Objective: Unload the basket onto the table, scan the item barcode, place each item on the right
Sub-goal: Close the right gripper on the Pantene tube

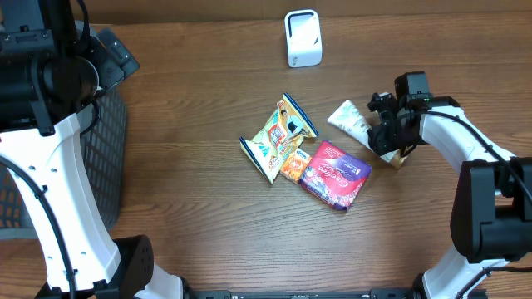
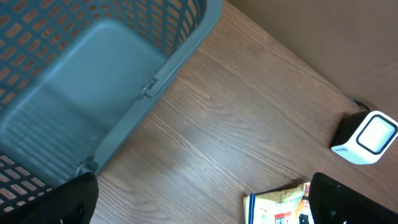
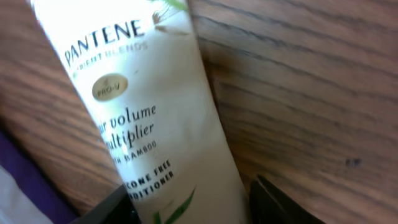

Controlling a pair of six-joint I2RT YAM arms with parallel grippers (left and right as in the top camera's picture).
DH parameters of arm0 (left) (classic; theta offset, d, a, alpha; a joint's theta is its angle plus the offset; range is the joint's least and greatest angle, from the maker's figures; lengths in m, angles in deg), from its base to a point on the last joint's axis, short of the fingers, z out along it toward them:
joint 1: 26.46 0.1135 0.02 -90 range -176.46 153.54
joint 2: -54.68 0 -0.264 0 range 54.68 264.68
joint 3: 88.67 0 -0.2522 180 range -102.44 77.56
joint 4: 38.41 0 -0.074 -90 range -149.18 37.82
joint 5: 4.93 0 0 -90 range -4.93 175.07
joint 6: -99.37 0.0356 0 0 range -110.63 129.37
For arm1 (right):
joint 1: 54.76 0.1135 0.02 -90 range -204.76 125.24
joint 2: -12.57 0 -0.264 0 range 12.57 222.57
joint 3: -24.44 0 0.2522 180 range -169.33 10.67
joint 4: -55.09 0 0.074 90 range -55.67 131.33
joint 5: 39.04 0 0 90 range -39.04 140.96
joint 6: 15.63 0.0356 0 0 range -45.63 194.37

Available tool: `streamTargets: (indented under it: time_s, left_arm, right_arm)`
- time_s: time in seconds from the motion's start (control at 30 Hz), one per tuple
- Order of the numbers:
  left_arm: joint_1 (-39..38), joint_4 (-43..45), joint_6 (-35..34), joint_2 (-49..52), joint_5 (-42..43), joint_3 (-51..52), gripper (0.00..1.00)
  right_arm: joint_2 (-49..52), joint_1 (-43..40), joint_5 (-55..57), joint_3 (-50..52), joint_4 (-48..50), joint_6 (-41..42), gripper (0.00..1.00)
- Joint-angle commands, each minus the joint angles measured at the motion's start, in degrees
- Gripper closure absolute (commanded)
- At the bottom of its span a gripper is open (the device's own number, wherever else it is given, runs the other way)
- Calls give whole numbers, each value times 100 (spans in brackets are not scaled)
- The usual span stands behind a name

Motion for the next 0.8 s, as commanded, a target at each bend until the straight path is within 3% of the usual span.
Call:
streamTargets:
  time_s: [0.0,0.07,0.37,0.57,0.63,0.77]
  left_arm:
    - [17,-9,72,-20,-24,24,0]
    - [20,-9,72,-20,-24,24,0]
    - [17,-9,72,-20,-24,24,0]
    - [17,-9,72,-20,-24,24,0]
    - [17,-9,72,-20,-24,24,0]
    - [17,-9,72,-20,-24,24,0]
  right_arm:
    - [-13,-33,157,24,-39,1311,46]
    - [-13,-7,129,22,-107,1694,45]
    - [-15,109,328,-304,-31,1694,34]
    - [-13,146,234,-315,201,94,33]
    - [-13,146,184,-297,39,-321,27]
    - [-13,146,-63,-138,85,-549,28]
